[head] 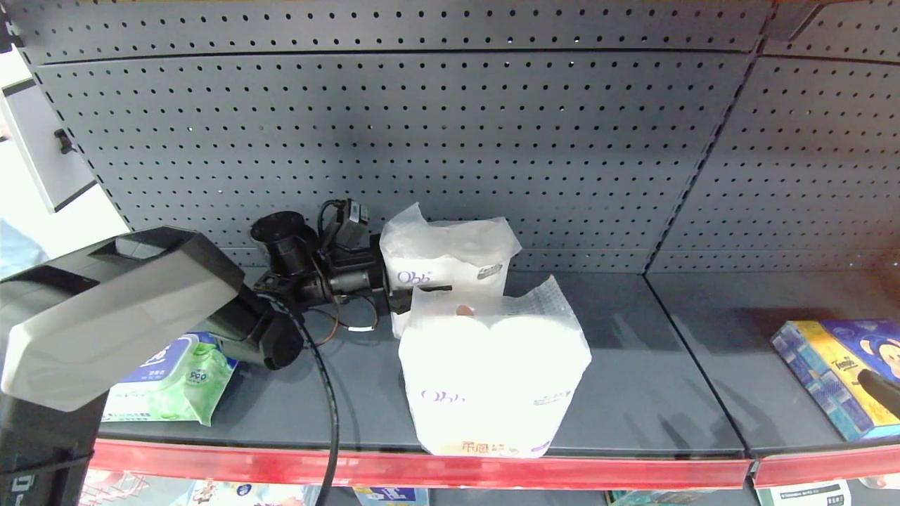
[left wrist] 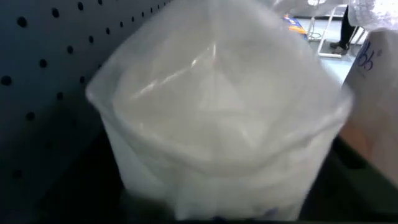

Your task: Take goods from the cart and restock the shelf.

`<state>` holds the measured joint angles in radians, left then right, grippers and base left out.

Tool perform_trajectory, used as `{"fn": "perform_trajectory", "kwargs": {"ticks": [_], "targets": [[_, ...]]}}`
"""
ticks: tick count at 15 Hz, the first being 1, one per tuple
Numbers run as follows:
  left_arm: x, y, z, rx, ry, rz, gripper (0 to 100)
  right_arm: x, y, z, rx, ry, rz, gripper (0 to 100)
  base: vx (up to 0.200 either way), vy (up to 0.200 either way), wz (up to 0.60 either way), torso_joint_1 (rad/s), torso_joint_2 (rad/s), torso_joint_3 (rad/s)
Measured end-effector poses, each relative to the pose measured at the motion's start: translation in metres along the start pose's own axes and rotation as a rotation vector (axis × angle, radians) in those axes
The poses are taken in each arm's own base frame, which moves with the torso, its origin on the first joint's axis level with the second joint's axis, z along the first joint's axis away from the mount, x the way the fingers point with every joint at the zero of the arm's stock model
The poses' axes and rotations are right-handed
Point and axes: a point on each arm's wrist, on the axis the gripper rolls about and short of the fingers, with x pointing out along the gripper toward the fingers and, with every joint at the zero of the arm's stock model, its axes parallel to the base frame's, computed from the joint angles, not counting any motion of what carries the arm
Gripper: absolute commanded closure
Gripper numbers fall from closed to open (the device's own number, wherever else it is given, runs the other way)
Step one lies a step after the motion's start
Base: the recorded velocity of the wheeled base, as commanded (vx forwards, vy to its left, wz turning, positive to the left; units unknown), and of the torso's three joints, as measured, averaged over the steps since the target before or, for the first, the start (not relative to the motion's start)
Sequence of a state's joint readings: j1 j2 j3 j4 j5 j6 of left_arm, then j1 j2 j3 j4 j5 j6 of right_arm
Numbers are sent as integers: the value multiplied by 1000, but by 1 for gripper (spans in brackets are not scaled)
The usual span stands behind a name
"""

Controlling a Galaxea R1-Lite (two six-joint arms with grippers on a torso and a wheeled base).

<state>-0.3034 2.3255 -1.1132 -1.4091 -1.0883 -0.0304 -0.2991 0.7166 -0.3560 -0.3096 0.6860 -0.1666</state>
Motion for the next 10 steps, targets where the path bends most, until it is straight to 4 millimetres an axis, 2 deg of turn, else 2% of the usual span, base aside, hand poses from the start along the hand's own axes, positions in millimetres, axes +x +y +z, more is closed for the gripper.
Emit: {"fn": "perform_trajectory", "kwargs": {"ticks": [4,6,10], "targets": [[-6,-2,8,0,-18,33,0,0,0,-1,1,2,1,0,0,0,0,0,0,0],[-14,-10,9,-22,-7,43,0,0,0,-1,3,3,3,0,0,0,0,0,0,0],[-50,-20,15,-8,-2,113,0,0,1,-5,11,12,7,0,0,0,0,0,0,0]]}}
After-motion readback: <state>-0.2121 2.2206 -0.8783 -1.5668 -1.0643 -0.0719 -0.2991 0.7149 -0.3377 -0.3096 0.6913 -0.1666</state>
